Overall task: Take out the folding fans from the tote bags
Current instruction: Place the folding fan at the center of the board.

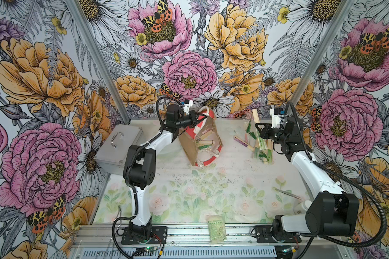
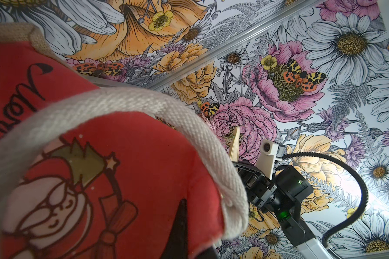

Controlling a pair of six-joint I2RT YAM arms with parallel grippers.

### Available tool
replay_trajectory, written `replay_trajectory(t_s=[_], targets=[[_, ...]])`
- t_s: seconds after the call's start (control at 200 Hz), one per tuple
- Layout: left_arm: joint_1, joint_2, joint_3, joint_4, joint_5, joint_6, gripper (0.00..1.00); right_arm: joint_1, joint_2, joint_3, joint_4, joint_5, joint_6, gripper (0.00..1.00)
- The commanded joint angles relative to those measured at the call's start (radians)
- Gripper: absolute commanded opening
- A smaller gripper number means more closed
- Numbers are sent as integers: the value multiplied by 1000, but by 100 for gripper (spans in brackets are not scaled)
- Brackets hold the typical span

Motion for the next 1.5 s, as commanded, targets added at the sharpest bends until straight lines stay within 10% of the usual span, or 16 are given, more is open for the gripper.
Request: replay_trajectory(t_s=[0.0,0.305,0.79,1.381,1.496], targets=[[7,-35,-16,73,31,-19,0,-14,-41,40,-26,1,-44,0],[11,-40,-29,90,32,-26,0,-70,-5,49,-36,-44,32,0],[10,-39,-31,94,33,-33,0,-79,256,159,-290,318,75,0],[6,-20,-13,95,32,-38,0,-90,381,214,-374,290,104,0],[7,-15,-11,95,34,-39,0,-95,373,202,-392,298,104,14]])
